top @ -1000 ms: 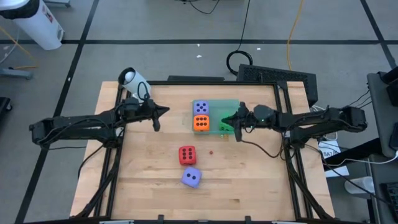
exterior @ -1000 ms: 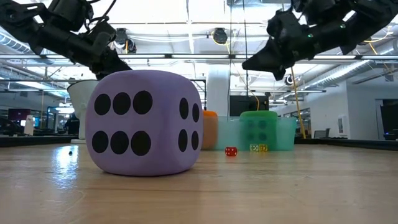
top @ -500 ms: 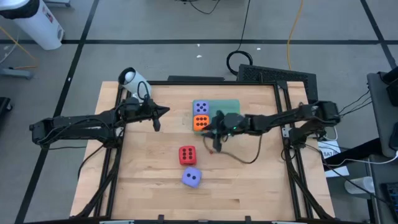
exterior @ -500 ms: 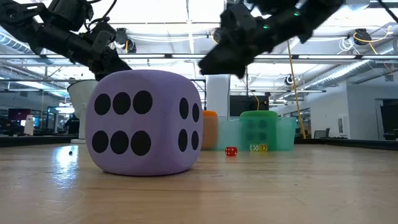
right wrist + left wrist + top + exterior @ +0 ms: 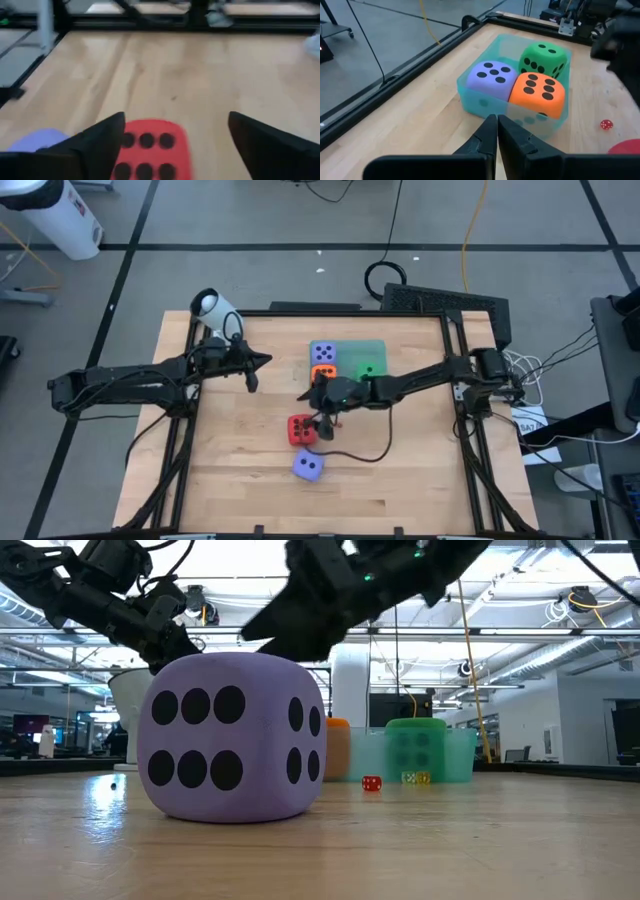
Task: Pick & Place Dice
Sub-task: Put the big red die into the green bin
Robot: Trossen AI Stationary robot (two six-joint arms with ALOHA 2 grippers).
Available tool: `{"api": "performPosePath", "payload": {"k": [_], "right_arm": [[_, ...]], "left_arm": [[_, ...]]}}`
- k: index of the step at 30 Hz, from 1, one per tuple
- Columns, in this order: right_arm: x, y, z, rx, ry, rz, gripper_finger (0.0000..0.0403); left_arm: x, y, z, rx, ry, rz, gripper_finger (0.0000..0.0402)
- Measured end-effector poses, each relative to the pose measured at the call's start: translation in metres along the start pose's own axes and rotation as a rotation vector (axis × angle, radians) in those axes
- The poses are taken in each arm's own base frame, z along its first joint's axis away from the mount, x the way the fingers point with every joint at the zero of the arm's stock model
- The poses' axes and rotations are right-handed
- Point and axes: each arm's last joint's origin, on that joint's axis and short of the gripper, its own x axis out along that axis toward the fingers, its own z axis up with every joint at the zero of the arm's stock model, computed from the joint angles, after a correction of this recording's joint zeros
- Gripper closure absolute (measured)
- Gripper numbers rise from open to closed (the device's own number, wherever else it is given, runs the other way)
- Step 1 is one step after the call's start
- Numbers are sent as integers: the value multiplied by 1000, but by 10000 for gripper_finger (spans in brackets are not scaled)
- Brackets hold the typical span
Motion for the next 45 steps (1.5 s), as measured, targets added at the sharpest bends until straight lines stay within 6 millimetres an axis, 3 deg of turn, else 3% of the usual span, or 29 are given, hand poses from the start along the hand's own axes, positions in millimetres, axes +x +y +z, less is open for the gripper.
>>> {"api": "performPosePath", "payload": {"k": [5,16,20,31,45], "right_arm": [[10,-2,-9,15,38,91,7],[11,20,-6,-95,4,41,3],[18,24,-19,-95,64,1,3],[37,19,-40,-39,92,2,3],[36,17,-46,-67,165,9,7]], "left_arm": [[0,0,-1,-1,14,-2,376],[0,0,-2,9,17,-1,376],[0,0,-2,6,16,-1,376],[0,-1,-1,-6,14,-3,376],[0,-1,-2,-3,18,-6,376]]}}
